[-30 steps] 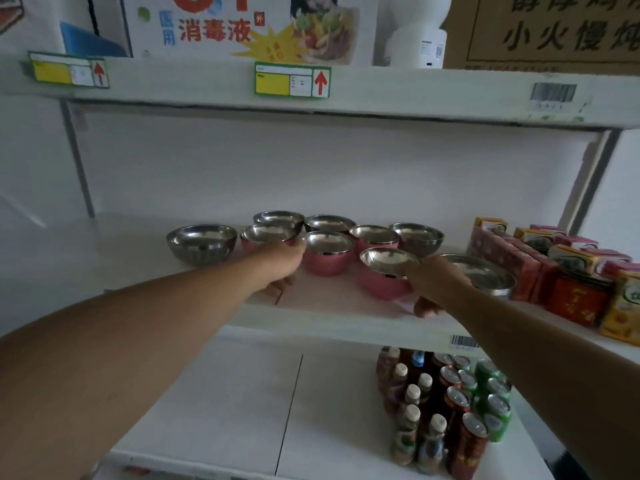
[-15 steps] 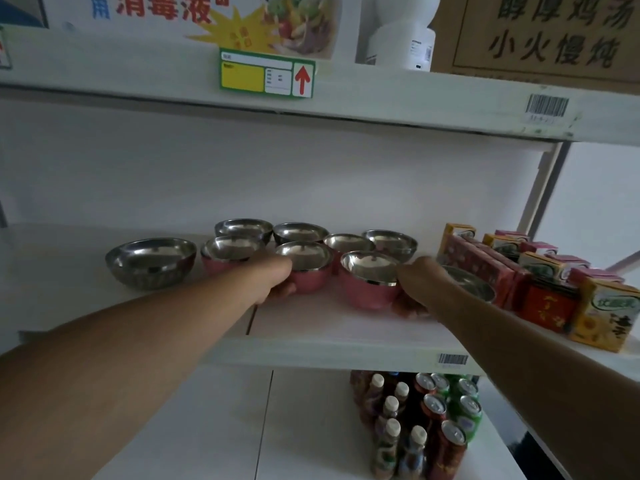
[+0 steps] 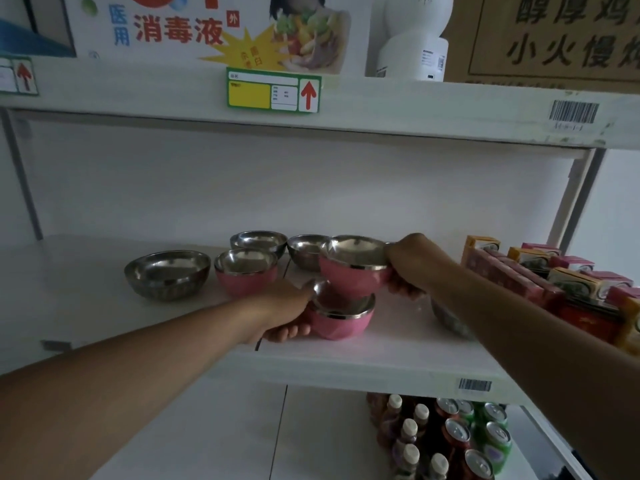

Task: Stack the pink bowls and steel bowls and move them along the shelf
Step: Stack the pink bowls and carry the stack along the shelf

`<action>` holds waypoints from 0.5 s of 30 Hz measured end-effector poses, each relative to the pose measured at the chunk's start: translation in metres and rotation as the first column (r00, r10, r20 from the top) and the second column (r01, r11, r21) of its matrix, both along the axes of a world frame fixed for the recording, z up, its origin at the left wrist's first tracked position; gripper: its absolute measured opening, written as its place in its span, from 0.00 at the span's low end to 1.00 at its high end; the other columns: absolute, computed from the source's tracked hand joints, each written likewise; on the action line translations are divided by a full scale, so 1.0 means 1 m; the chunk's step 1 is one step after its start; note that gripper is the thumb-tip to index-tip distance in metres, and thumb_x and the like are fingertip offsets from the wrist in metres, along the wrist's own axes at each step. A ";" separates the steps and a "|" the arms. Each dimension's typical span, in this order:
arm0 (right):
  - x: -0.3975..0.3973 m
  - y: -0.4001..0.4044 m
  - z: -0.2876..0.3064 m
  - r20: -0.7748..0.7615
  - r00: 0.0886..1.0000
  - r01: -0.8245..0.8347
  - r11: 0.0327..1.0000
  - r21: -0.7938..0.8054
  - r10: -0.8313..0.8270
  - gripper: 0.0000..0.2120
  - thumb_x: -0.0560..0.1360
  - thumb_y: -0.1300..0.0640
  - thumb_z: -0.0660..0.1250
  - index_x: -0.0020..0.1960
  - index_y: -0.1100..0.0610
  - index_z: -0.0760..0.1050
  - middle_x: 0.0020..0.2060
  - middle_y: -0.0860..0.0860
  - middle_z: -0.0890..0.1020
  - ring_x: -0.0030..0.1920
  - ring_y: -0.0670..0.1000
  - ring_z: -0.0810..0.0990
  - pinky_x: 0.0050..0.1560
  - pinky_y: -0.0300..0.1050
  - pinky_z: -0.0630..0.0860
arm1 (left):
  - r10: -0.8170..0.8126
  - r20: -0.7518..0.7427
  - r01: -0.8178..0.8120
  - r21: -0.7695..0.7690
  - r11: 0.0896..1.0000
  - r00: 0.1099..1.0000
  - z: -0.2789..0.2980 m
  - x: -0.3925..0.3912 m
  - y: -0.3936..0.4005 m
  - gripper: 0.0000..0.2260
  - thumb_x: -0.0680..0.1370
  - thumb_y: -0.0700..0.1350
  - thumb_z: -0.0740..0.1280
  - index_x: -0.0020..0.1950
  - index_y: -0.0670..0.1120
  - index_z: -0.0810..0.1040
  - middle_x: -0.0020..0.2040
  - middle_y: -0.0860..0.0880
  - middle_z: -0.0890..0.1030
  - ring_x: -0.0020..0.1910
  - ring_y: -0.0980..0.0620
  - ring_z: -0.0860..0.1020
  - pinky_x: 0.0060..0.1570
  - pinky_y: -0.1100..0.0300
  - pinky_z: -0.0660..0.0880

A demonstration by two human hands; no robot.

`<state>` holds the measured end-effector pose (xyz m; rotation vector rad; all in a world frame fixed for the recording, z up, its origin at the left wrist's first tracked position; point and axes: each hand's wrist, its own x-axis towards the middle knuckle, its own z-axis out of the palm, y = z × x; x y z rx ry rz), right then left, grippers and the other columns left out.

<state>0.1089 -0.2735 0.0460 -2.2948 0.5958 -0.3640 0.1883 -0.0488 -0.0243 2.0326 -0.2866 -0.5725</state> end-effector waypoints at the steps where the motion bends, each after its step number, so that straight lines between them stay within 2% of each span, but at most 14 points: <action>1: 0.001 0.004 -0.005 -0.009 1.000 -0.018 1.000 -0.012 0.018 0.23 0.77 0.55 0.59 0.31 0.64 0.84 0.24 0.58 0.84 0.16 0.52 0.76 0.18 0.35 0.69 | 0.011 0.015 -0.011 -0.013 1.000 1.000 -0.002 0.000 0.003 0.26 0.84 0.65 0.60 0.51 0.43 0.84 0.32 0.48 0.83 0.22 0.56 0.72 0.21 0.65 0.67; 5: 0.004 0.011 -0.023 -0.057 0.997 -0.057 0.998 -0.019 0.056 0.25 0.78 0.57 0.56 0.26 0.62 0.78 0.17 0.54 0.77 0.13 0.50 0.71 0.18 0.33 0.65 | 0.135 0.045 -0.132 -0.050 0.990 0.990 -0.005 0.008 0.023 0.26 0.86 0.64 0.53 0.60 0.47 0.83 0.31 0.46 0.85 0.20 0.53 0.72 0.21 0.65 0.65; 8: 0.006 0.016 -0.033 -0.020 0.996 -0.091 0.996 -0.012 0.091 0.24 0.78 0.59 0.57 0.24 0.56 0.76 0.15 0.50 0.74 0.13 0.46 0.69 0.17 0.32 0.63 | 0.155 0.235 -0.155 -0.017 0.988 0.959 -0.007 0.015 0.039 0.29 0.86 0.66 0.51 0.56 0.47 0.84 0.28 0.48 0.84 0.18 0.54 0.72 0.21 0.66 0.65; 10: 0.008 0.018 -0.039 0.035 0.993 -0.107 0.994 -0.038 0.109 0.17 0.78 0.60 0.58 0.32 0.55 0.77 0.16 0.47 0.75 0.15 0.44 0.71 0.18 0.32 0.63 | 0.126 0.361 -0.131 -0.010 0.991 0.924 -0.009 0.018 0.047 0.30 0.85 0.68 0.51 0.53 0.47 0.83 0.27 0.49 0.83 0.18 0.56 0.73 0.20 0.64 0.66; 11: 0.008 0.020 -0.042 0.058 0.992 -0.112 0.991 -0.074 0.116 0.14 0.79 0.60 0.58 0.38 0.55 0.78 0.19 0.47 0.78 0.20 0.45 0.76 0.21 0.34 0.67 | 0.106 0.397 -0.113 -0.004 0.994 0.912 -0.010 0.018 0.050 0.30 0.85 0.68 0.51 0.52 0.48 0.83 0.27 0.49 0.83 0.18 0.56 0.73 0.20 0.64 0.67; 12: 0.009 0.020 -0.044 0.067 0.988 -0.133 0.984 -0.116 0.141 0.13 0.82 0.59 0.57 0.45 0.57 0.78 0.26 0.48 0.83 0.27 0.48 0.81 0.27 0.37 0.72 | 0.079 0.428 -0.093 0.011 0.996 0.900 -0.011 0.018 0.051 0.30 0.86 0.67 0.51 0.51 0.47 0.83 0.27 0.49 0.84 0.19 0.56 0.74 0.21 0.64 0.68; 13: 0.007 0.019 -0.047 0.080 0.984 -0.150 0.981 -0.126 0.160 0.12 0.85 0.56 0.55 0.54 0.57 0.77 0.36 0.53 0.86 0.36 0.54 0.84 0.35 0.42 0.77 | 0.042 0.472 -0.072 0.044 0.996 0.881 -0.011 0.019 0.052 0.30 0.86 0.66 0.51 0.49 0.46 0.83 0.27 0.48 0.84 0.20 0.55 0.76 0.24 0.63 0.71; 14: 0.003 0.018 -0.048 0.095 0.980 -0.157 0.974 -0.166 0.174 0.14 0.87 0.54 0.53 0.64 0.56 0.75 0.45 0.59 0.86 0.43 0.60 0.85 0.44 0.49 0.82 | -0.002 0.526 -0.053 0.090 0.994 0.851 -0.011 0.020 0.053 0.32 0.86 0.65 0.51 0.47 0.44 0.84 0.28 0.47 0.85 0.22 0.53 0.80 0.28 0.61 0.75; 15: -0.001 0.015 -0.050 0.097 0.976 -0.168 0.961 -0.222 0.193 0.16 0.88 0.52 0.52 0.69 0.55 0.73 0.49 0.63 0.85 0.46 0.63 0.86 0.49 0.55 0.84 | -0.047 0.578 -0.041 0.139 0.989 0.815 -0.010 0.021 0.053 0.33 0.86 0.65 0.52 0.44 0.42 0.84 0.29 0.45 0.85 0.26 0.49 0.83 0.32 0.57 0.79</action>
